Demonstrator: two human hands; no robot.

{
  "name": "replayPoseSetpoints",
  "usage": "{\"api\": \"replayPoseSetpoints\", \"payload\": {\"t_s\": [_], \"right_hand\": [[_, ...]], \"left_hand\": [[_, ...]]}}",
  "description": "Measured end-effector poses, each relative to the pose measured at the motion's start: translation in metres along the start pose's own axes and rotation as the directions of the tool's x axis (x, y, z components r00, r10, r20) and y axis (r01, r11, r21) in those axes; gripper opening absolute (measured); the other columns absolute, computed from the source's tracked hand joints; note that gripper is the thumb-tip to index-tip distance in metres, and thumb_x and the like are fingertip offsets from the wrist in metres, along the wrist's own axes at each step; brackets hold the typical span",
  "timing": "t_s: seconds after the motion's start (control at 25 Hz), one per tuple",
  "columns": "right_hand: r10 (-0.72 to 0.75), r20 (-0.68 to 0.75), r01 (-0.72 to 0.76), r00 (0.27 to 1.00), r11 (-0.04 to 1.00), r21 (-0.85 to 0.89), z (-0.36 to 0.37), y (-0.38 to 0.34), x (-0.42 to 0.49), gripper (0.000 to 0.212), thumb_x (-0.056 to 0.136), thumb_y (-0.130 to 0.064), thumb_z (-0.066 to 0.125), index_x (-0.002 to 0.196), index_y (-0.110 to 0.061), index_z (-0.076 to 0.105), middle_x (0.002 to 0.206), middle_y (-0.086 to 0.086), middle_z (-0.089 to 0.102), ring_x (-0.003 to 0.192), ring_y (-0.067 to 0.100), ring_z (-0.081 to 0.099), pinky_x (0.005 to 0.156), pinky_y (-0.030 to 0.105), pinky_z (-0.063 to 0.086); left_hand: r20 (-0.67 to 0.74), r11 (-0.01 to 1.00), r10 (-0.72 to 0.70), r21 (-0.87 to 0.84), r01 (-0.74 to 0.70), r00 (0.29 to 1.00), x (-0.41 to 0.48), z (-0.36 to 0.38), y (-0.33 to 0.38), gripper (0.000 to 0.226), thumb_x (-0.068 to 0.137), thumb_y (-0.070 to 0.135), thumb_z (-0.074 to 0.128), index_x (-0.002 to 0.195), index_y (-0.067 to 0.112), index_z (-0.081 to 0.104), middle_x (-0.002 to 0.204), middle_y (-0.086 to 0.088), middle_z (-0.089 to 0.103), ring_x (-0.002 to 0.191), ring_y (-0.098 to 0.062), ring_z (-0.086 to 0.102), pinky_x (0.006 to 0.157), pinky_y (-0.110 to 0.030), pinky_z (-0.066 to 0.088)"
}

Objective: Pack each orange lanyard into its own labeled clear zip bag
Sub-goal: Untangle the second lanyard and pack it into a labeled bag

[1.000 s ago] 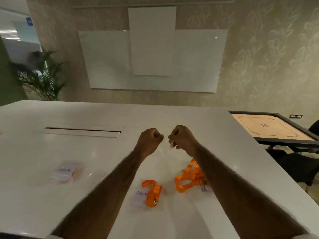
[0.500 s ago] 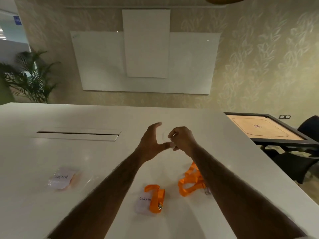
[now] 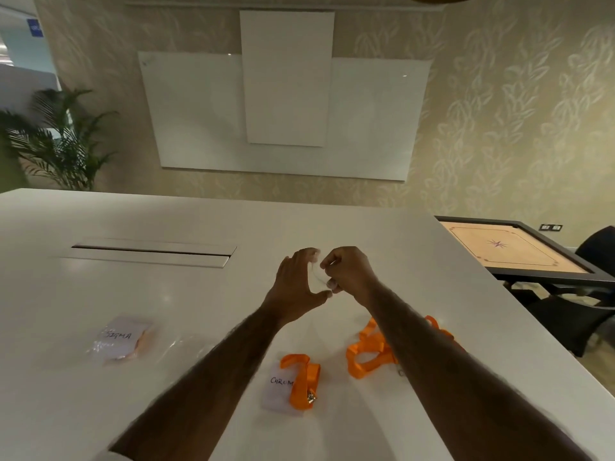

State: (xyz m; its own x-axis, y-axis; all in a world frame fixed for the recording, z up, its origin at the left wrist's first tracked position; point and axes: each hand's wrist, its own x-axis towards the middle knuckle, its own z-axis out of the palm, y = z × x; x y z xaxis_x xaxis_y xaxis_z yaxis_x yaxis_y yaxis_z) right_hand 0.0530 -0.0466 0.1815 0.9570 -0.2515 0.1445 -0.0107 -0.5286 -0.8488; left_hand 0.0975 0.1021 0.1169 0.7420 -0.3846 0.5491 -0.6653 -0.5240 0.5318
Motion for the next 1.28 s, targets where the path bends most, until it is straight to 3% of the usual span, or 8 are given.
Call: {"api": "replayPoseSetpoints", "payload": {"t_s": [0.16, 0.36, 0.6, 0.72, 0.8, 0.88, 1.0, 1.28], "right_hand": [[-0.026, 0.027, 0.027, 0.999, 0.999, -0.029, 0.008, 0.001, -0.002, 0.01, 0.086, 0.0, 0.061, 0.085, -0.003, 0.07, 0.069, 0.009, 0.071, 0.056, 0.025, 0.073, 0.061, 0.036, 0.062], [-0.076, 0.051, 0.08, 0.996, 0.992, -0.099, 0.011, 0.001, -0.002, 0.009, 0.081, -0.003, 0.063, 0.082, -0.004, 0.072, 0.07, 0.007, 0.071, 0.066, 0.025, 0.073, 0.064, 0.033, 0.058], [0.138, -0.041, -0.128, 0.99, 0.975, 0.184, 0.01, 0.013, -0.002, 0.021, 0.092, -0.011, 0.051, 0.087, 0.0, 0.068, 0.079, 0.012, 0.07, 0.057, 0.02, 0.063, 0.049, 0.026, 0.047], [0.08, 0.17, -0.038, 0.982, 0.971, -0.238, 0.03, 0.024, -0.01, 0.019, 0.091, -0.01, 0.058, 0.093, 0.0, 0.074, 0.095, 0.018, 0.074, 0.08, 0.031, 0.071, 0.066, 0.032, 0.053], [0.062, 0.379, 0.151, 0.923, 0.848, -0.508, 0.054, 0.026, -0.023, 0.029, 0.09, -0.028, 0.07, 0.106, -0.005, 0.074, 0.111, 0.011, 0.071, 0.102, 0.027, 0.067, 0.083, 0.032, 0.052], [0.109, 0.485, 0.224, 0.868, 0.785, -0.577, 0.077, 0.027, -0.037, 0.047, 0.081, -0.042, 0.079, 0.114, -0.011, 0.068, 0.115, 0.004, 0.066, 0.105, 0.025, 0.064, 0.091, 0.038, 0.053], [0.17, 0.541, 0.307, 0.823, 0.669, -0.677, 0.104, 0.029, -0.049, 0.051, 0.072, -0.048, 0.084, 0.099, -0.012, 0.06, 0.101, 0.004, 0.061, 0.099, 0.027, 0.059, 0.09, 0.041, 0.044], [0.197, 0.54, 0.349, 0.818, 0.577, -0.739, 0.126, 0.036, -0.064, 0.062, 0.069, -0.044, 0.087, 0.115, -0.011, 0.064, 0.113, 0.01, 0.057, 0.108, 0.03, 0.054, 0.098, 0.05, 0.039]], "left_hand": [[0.084, 0.997, -0.05, -0.049, 0.054, 0.995, -0.001, -0.001, 0.006, 0.122, 0.057, 0.068, 0.084, 0.153, 0.023, 0.024, 0.145, 0.002, 0.049, 0.131, -0.014, 0.044, 0.117, -0.037, 0.025], [0.007, 0.993, -0.093, -0.073, 0.093, 0.996, -0.006, 0.002, 0.0, 0.086, 0.069, 0.043, 0.086, 0.139, 0.017, 0.043, 0.127, 0.004, 0.061, 0.12, -0.016, 0.055, 0.107, -0.037, 0.04], [-0.024, 0.967, -0.201, -0.166, 0.194, 0.979, -0.012, -0.015, -0.024, 0.062, 0.077, 0.026, 0.08, 0.127, 0.019, 0.045, 0.104, 0.007, 0.062, 0.102, -0.014, 0.06, 0.087, -0.026, 0.048], [-0.078, 0.96, -0.231, -0.181, 0.214, 0.97, -0.016, -0.023, -0.035, 0.062, 0.078, 0.023, 0.081, 0.128, 0.016, 0.046, 0.102, 0.004, 0.064, 0.099, -0.015, 0.061, 0.084, -0.024, 0.045], [-0.1, 0.962, -0.232, -0.17, 0.213, 0.968, -0.017, -0.026, -0.038, 0.061, 0.077, 0.02, 0.082, 0.126, 0.015, 0.046, 0.1, 0.004, 0.065, 0.098, -0.016, 0.061, 0.086, -0.028, 0.046], [-0.105, 0.967, -0.223, -0.15, 0.206, 0.969, -0.018, -0.028, -0.038, 0.062, 0.077, 0.02, 0.082, 0.127, 0.015, 0.046, 0.101, 0.004, 0.064, 0.099, -0.016, 0.061, 0.087, -0.029, 0.046], [-0.099, 0.973, -0.21, -0.121, 0.198, 0.973, -0.02, -0.031, -0.041, 0.065, 0.077, 0.023, 0.083, 0.129, 0.017, 0.045, 0.102, 0.005, 0.064, 0.101, -0.014, 0.06, 0.087, -0.026, 0.043], [-0.106, 0.979, -0.199, -0.07, 0.192, 0.974, -0.022, -0.038, -0.048, 0.069, 0.076, 0.025, 0.084, 0.131, 0.019, 0.043, 0.102, 0.008, 0.063, 0.1, -0.012, 0.059, 0.1, -0.041, 0.046]]}}
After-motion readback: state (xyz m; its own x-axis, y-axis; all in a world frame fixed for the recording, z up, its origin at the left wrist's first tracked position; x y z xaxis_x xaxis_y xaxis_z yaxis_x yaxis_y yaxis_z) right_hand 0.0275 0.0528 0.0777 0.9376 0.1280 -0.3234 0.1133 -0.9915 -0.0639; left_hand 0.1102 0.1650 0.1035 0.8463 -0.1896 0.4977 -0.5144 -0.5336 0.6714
